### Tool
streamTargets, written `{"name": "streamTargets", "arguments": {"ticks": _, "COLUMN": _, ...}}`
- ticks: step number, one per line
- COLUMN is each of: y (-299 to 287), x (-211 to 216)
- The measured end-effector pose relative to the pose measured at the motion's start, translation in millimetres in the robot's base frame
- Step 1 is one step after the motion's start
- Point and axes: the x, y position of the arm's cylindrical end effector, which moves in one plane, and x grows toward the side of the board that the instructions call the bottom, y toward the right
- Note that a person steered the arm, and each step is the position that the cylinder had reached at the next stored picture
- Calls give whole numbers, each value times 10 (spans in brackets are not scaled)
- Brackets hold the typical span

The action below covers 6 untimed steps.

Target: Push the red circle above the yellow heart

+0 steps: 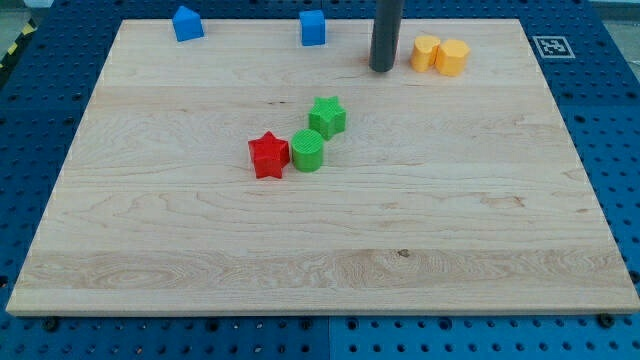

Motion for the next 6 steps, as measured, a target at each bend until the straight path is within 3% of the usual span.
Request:
{"name": "streamTargets", "arguments": {"ticks": 1, "y": -278, "x": -118}}
{"name": "streamTargets", "arguments": {"ticks": 6, "y": -88, "x": -372}}
